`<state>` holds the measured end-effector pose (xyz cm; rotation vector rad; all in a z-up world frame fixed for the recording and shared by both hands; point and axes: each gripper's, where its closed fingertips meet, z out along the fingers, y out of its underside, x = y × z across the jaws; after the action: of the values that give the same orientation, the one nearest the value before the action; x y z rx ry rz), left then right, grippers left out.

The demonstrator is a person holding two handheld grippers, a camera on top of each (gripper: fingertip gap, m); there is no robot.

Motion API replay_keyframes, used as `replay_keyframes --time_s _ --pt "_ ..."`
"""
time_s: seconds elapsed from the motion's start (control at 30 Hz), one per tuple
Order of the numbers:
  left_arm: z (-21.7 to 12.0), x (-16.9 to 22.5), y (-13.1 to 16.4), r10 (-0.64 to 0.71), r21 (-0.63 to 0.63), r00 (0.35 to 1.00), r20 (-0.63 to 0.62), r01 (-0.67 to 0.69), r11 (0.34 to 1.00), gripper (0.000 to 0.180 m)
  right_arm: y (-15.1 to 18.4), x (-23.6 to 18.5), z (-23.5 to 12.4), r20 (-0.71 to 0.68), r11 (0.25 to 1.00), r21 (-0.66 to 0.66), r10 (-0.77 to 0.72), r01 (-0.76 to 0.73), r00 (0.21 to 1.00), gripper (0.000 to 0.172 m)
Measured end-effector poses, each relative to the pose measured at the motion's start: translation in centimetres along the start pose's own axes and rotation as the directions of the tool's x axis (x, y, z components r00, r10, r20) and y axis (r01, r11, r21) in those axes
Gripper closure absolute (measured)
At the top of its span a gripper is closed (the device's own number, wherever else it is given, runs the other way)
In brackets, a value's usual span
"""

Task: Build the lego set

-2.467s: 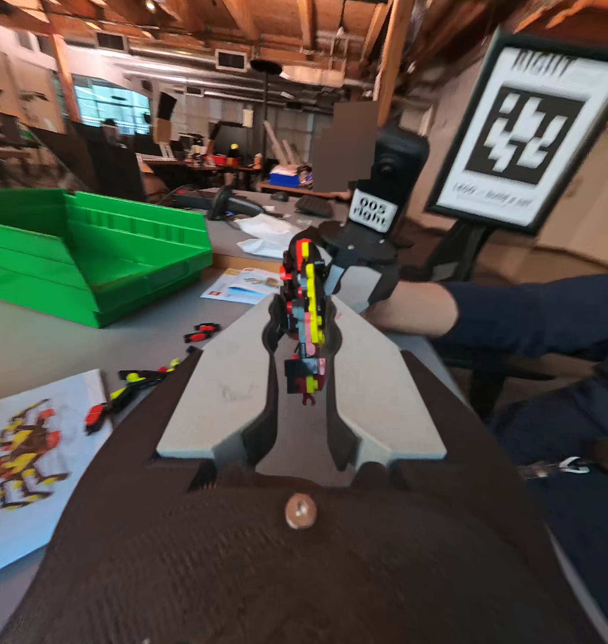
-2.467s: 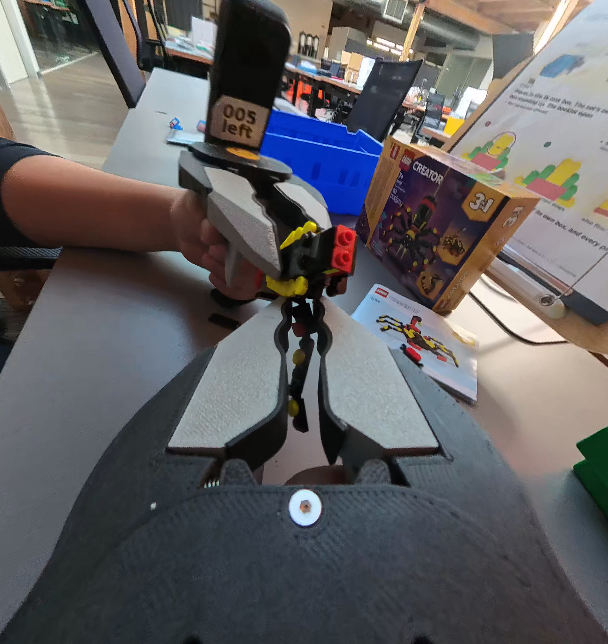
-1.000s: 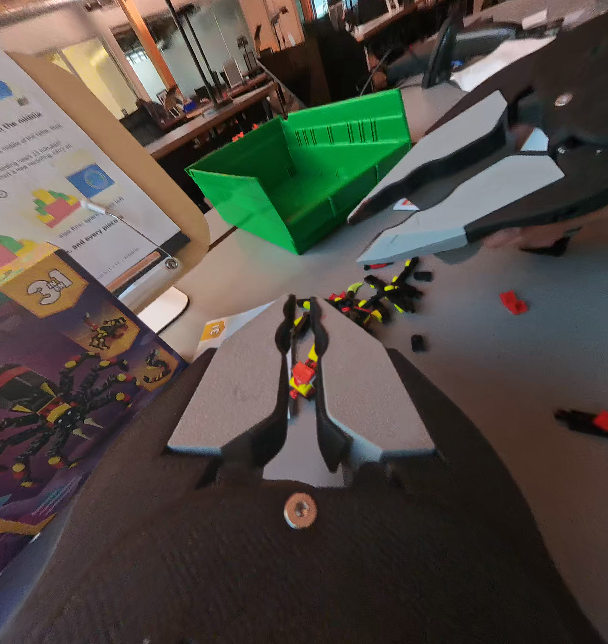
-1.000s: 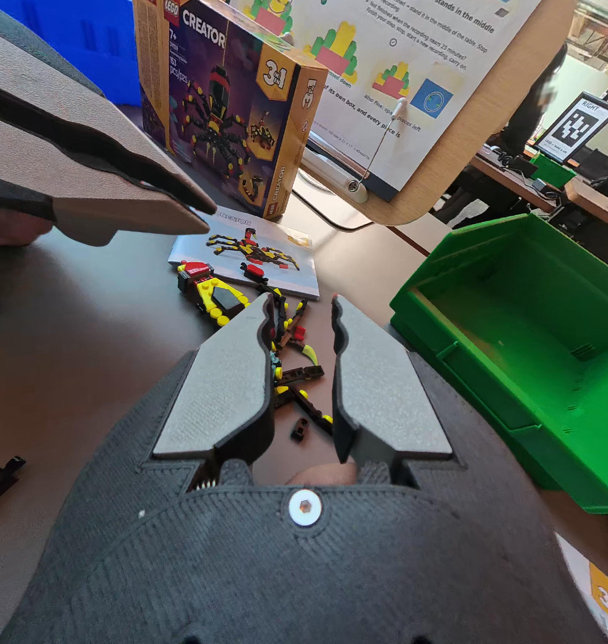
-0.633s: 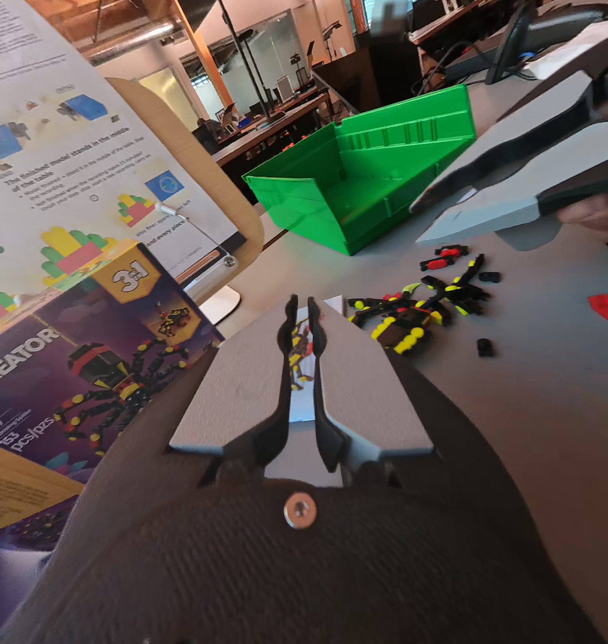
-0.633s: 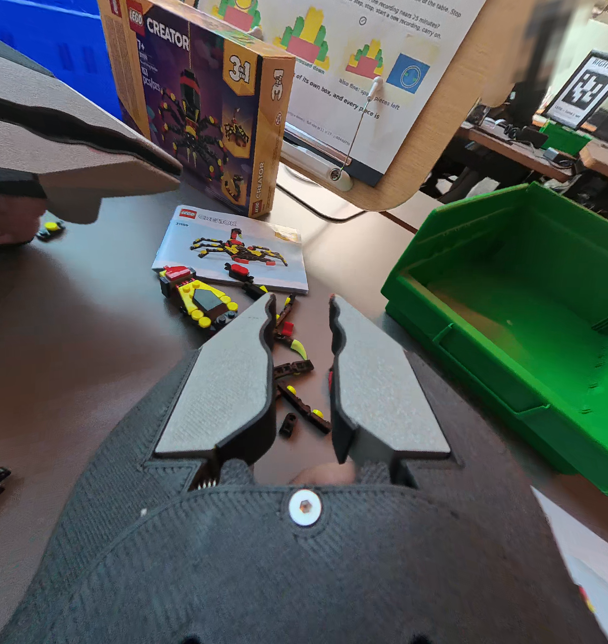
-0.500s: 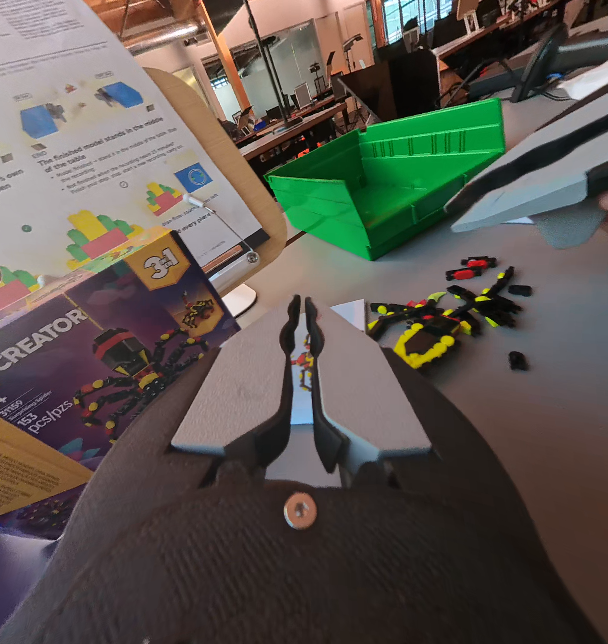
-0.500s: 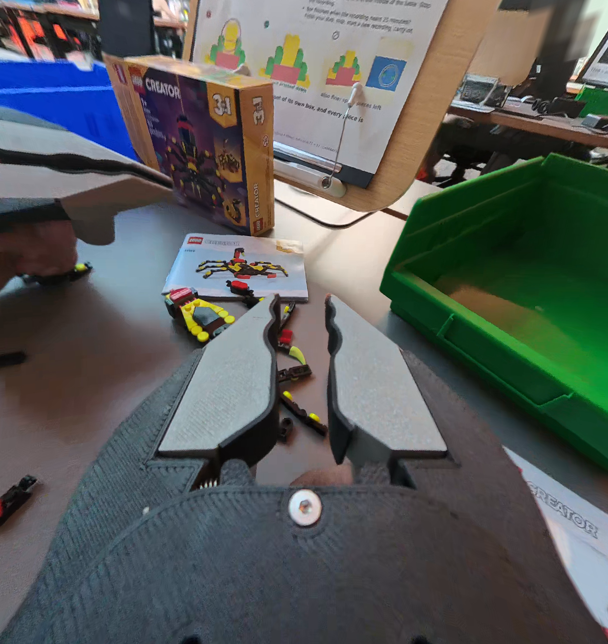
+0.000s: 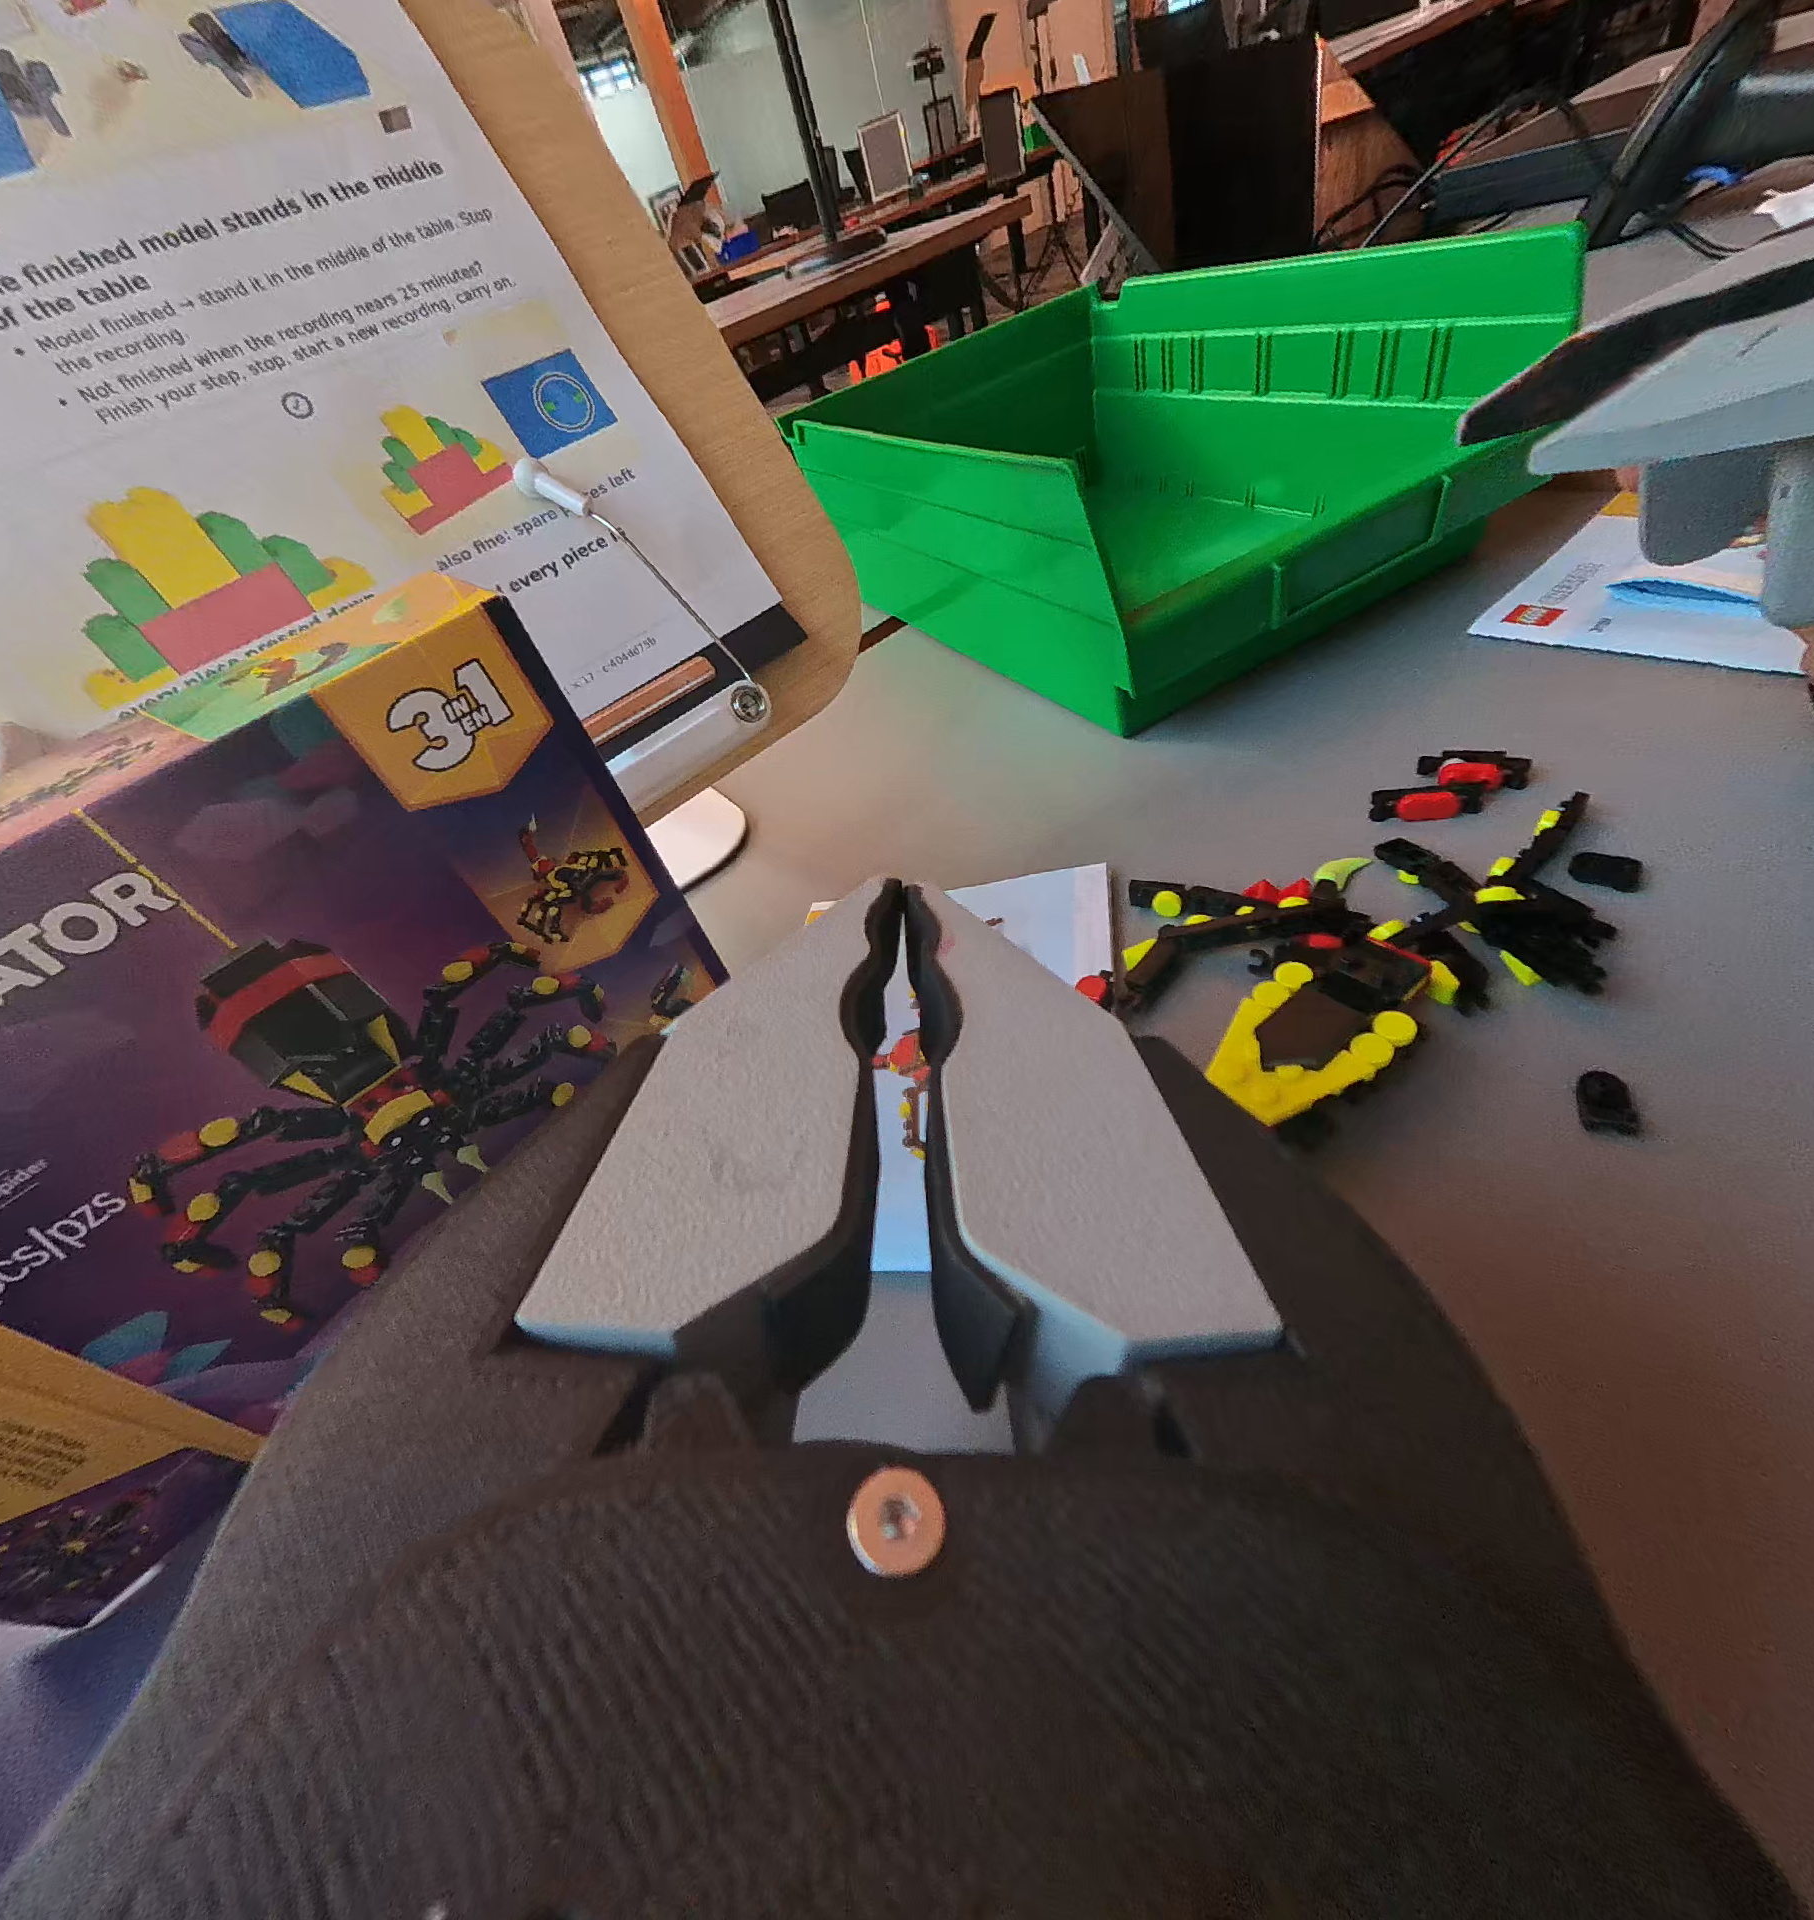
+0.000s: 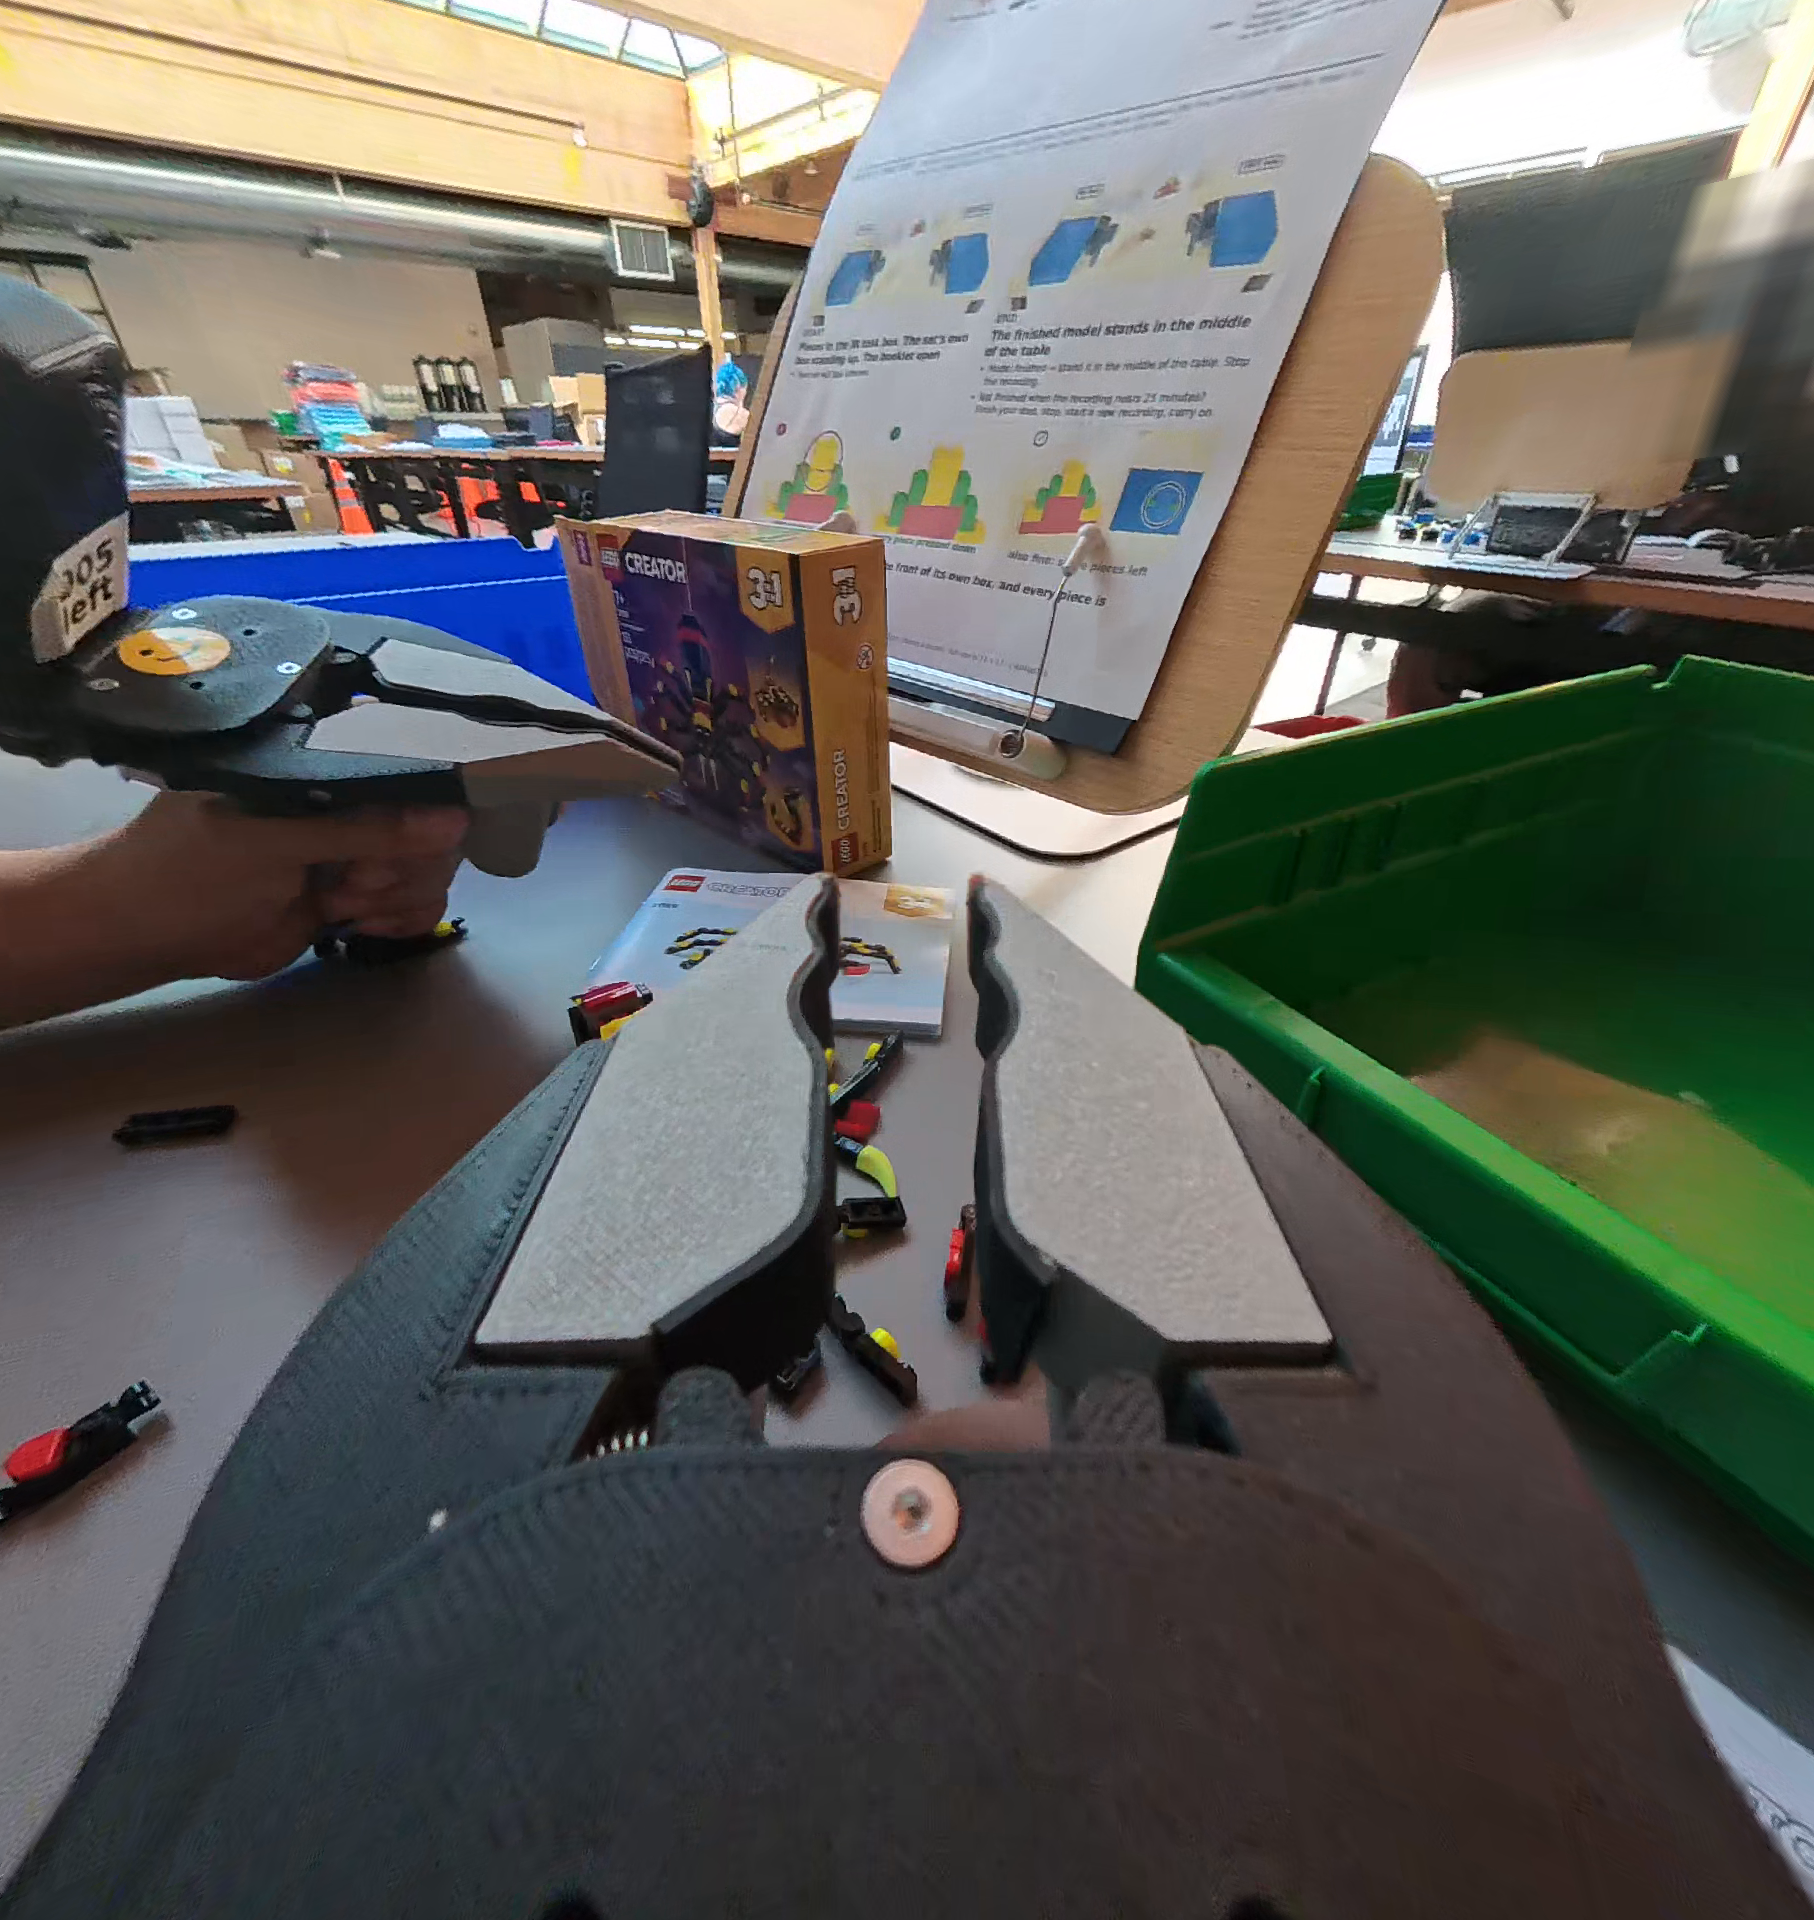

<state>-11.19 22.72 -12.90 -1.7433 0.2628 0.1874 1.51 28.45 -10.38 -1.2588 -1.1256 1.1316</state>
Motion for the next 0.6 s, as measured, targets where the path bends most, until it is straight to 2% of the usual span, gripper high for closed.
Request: replay_keyframes --time_s 0.1,0.2,0.3,0.5,0.6 --pt "-0.2 0.0 -0.3 0.05 0.025 0.998 0.042 -0.051 0.998 0.18 -0.5 0.8 -0.3 -0.05 0.999 0.044 -0.017 0.019 0.999 0.147" --pt "-0.2 0.5 -0.3 0.124 0.022 0.99 0.063 -0.126 0.992 0.18 -1.0 1.7 -0.7 -0.08 0.996 0.084 0.026 -0.019 0.996 0.146" --pt "0.4 1.7 0.3 0.195 -0.022 0.981 0.013 -0.195 0.981 0.18 -1.0 1.9 -0.7 -0.066 0.995 0.091 0.051 -0.045 0.997 0.145" --pt "1.3 2.2 1.6 0.189 -0.111 0.981 -0.049 -0.194 0.975 0.18 -1.3 2.5 -0.8 -0.112 0.993 0.116 0.024 -0.011 0.993 0.146" --pt "1.6 3.2 2.2 0.234 -0.14 0.967 -0.097 -0.246 0.959 0.18 -1.5 3.3 -1.1 -0.129 0.989 0.14 0.076 -0.058 0.989 0.15"
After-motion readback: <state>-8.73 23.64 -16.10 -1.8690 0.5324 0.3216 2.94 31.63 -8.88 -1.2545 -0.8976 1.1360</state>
